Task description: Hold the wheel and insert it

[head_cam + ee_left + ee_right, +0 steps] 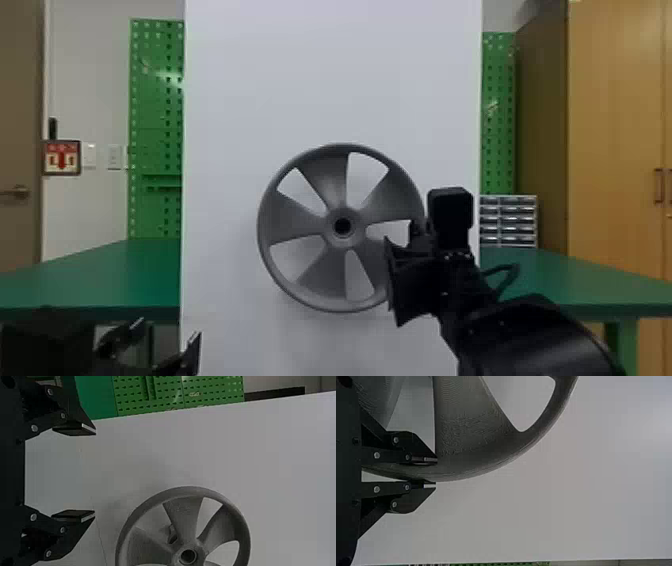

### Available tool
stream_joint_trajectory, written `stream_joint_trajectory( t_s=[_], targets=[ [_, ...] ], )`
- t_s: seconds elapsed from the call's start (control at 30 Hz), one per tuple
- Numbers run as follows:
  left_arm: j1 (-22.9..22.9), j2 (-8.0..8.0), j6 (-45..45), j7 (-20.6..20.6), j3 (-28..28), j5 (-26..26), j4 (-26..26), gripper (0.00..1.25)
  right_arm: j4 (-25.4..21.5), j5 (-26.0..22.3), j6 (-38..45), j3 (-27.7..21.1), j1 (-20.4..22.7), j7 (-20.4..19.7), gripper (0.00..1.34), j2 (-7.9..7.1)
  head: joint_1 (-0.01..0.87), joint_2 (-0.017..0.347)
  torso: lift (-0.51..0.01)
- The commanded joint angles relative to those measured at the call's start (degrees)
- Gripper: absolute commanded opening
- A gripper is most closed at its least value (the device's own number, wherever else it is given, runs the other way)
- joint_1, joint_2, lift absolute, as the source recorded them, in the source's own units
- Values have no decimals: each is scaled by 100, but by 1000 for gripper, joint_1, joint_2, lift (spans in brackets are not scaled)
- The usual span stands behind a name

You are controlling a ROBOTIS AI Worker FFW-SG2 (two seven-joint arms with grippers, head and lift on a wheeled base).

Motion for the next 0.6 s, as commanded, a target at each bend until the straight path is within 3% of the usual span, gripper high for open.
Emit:
stream_joint_trajectory(
  t_s=[0.0,0.57],
  targets=[
    [10,0,0,0,12,0,0,739,146,15,-146,-37,-5,-3,153,12,0,0,-499],
    [19,0,0,0,3,9,0,739,331,103,39,-20,-154,-126,153,26,0,0,-499]
  ],
)
